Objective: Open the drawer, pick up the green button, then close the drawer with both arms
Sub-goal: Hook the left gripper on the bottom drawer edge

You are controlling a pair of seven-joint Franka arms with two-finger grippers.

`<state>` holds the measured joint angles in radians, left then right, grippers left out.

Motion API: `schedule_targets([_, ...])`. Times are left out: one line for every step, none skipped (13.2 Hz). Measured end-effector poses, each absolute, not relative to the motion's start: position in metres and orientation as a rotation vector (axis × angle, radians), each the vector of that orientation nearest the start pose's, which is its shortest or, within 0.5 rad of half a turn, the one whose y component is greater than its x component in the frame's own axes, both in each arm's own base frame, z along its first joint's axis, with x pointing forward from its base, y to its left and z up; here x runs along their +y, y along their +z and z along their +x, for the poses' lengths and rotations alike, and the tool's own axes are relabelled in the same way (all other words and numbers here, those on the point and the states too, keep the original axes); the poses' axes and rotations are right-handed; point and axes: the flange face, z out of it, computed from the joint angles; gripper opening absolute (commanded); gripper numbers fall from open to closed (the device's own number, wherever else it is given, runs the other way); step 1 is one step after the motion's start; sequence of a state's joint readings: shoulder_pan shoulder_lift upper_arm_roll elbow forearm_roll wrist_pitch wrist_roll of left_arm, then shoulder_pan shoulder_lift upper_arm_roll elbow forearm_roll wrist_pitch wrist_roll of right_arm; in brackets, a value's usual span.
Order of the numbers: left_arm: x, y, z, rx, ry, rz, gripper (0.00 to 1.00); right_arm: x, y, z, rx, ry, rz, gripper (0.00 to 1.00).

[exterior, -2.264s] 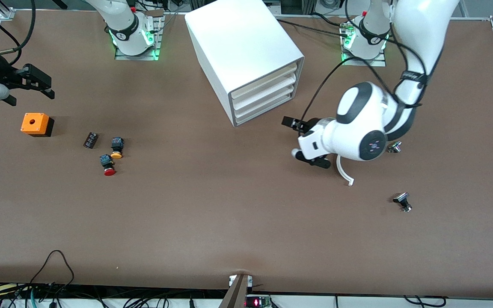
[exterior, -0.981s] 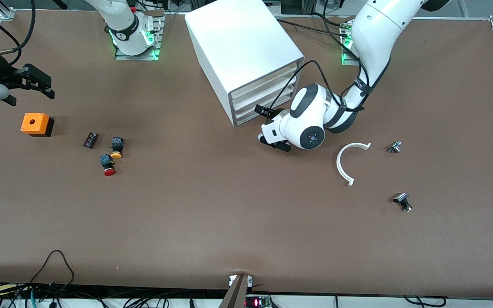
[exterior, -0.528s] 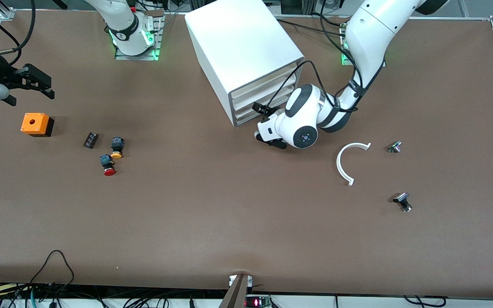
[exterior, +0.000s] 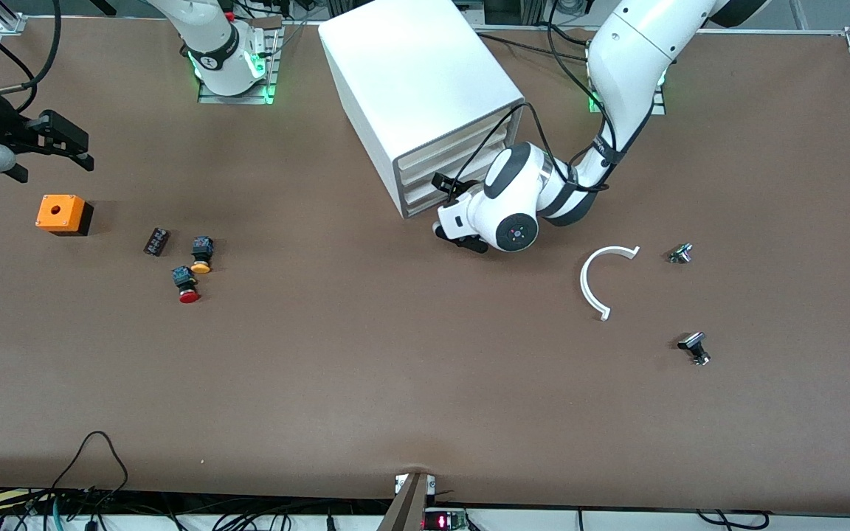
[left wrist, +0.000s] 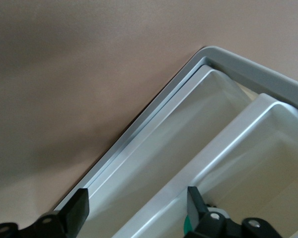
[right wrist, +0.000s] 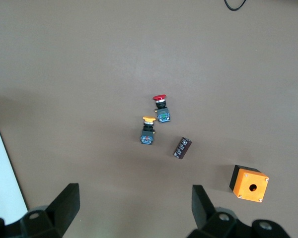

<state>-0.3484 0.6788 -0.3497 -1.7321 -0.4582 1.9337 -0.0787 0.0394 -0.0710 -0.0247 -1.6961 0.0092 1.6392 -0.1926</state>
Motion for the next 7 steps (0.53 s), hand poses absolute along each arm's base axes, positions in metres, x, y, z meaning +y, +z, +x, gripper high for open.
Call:
schedule_targets([-0.4147, 0.1944, 0.4648, 0.548, 1.138, -3.303, 0.31, 0.0083, 0.6099, 0.5372, -0.323, -0.024, -3.115, 1.00])
schedule_targets([-0.4173, 0.1977, 0.4654, 0.548, 1.138, -3.314, 0.21, 0.0084, 0.6099, 0.5372, -0.323, -0.024, -3.115, 1.00])
schedule_targets([-0.4193, 0.2004, 0.4657, 0.552, 1.136, -3.319, 0.14, 0.0083, 0.6099, 0.5373, -0.323, -0.024, -3.115, 1.00])
schedule_targets([-0.4206, 0.2028, 0.4661, 0.562, 1.133, -3.322, 0.09, 0.0083, 0.6099, 0.5373, -0.323, -0.024, -3.115, 0.99])
schedule_targets([-0.4202, 0.2042, 0.4666, 0.583, 1.134, -3.322, 0.09, 0.0082, 0.6099, 0.5373, -0.323, -0.024, -3.115, 1.00])
schedule_targets([-0.4200, 0.2037, 0.4665, 0.589, 1.134, -3.322, 0.09, 0.0083, 0.6099, 0.5373, -0.323, -0.024, -3.115, 1.00])
schedule_targets([-0.4198, 0.2038, 0.4668, 0.595, 1.133, -3.323, 0.09, 0.0082, 0.6099, 0.5373, -0.323, -0.025, -3.115, 1.00])
